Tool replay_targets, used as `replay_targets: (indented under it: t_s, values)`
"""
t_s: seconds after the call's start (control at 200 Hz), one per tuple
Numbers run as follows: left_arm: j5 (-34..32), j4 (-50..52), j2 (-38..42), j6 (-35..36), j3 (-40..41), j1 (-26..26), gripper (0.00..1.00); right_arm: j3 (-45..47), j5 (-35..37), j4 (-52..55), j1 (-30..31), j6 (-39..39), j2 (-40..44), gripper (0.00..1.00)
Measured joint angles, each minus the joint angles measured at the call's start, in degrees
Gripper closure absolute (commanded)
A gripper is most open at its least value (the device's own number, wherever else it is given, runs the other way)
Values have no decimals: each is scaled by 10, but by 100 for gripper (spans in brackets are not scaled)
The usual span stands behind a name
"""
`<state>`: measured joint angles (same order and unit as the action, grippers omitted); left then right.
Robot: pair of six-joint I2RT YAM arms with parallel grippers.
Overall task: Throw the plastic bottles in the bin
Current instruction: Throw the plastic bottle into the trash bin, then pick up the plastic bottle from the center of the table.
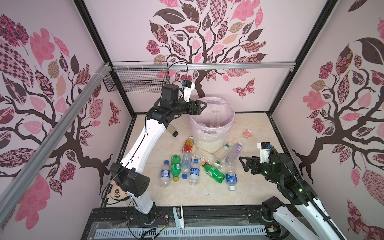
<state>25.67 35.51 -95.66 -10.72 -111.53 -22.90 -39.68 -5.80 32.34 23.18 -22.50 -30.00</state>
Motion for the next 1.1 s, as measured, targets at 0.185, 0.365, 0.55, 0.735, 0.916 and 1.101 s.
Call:
replay_targets:
  t_s: [0.185,0.365,0.55,0.735,0.916,1.101]
  values:
    - [-38,35,109,33,83,4,10,0,0,0,0,0,-1,11]
    - [-63,52,233,48,212,36,8,0,0,0,0,0,-2,11]
    - [-92,77,340,56,331,68,8,0,3,0,0,-2,-8,11]
    - [-127,104,409,63,427,69,8,0,3,2,0,-10,-37,12]
    - [-151,114,474,58,516,71,8,1,2,6,0,-29,-69,13]
    - [-162,113,509,51,574,72,8,28,-1,10,0,-49,-101,14]
